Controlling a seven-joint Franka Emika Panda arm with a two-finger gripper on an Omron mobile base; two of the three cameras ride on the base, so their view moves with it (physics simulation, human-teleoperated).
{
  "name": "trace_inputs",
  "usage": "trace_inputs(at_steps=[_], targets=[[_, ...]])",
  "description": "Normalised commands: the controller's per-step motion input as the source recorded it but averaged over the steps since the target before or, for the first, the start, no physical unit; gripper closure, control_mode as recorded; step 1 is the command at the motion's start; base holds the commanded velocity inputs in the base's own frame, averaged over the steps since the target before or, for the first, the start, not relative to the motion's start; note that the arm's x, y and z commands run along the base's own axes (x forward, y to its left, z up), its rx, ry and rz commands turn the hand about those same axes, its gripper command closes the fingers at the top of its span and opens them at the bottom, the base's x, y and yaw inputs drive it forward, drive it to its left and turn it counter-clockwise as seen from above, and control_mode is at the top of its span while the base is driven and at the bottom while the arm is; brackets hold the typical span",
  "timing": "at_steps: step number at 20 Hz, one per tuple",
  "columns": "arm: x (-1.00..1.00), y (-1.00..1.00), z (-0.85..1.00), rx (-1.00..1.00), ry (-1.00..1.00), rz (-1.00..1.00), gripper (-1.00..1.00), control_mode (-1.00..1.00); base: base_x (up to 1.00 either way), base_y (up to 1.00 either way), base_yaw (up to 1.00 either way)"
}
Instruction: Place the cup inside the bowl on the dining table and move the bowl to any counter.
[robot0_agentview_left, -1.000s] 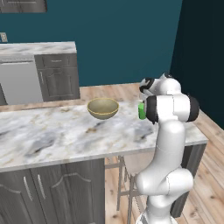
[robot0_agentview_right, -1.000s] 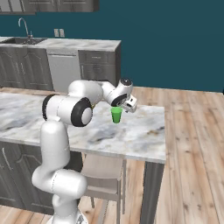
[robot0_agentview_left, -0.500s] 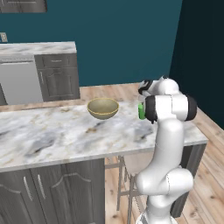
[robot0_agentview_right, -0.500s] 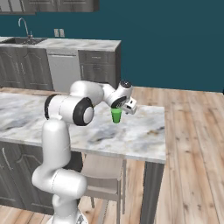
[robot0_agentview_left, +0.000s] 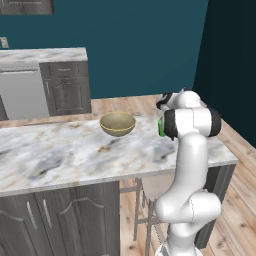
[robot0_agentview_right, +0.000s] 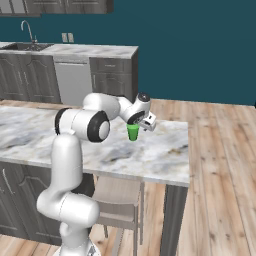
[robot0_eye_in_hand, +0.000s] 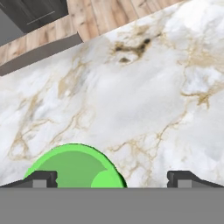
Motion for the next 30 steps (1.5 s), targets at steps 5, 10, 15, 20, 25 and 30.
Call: trace_inputs(at_steps=[5,10,15,20,25,30], targets=[[0.07,0.00,-0.04,0.00,0.01,0.00,-1.00,-1.00,0.00,0.00,0.00],[0.00,0.00,-0.01,0.00,0.01,0.00,-1.00,-1.00,0.00,0.00,0.00],[0.00,0.00,-0.02,0.00,0.02,0.00,-1.00,-1.00,0.00,0.00,0.00],[0.00,0.00,-0.13,0.00,0.00,0.00,-1.00,-1.00,0.00,0.00,0.00],[0.00,0.00,-0.18,0.00,0.00,0.00,-1.00,-1.00,0.00,0.00,0.00],[0.00,0.00,-0.04,0.00,0.00,0.00,-1.00,-1.00,0.00,0.00,0.00]])
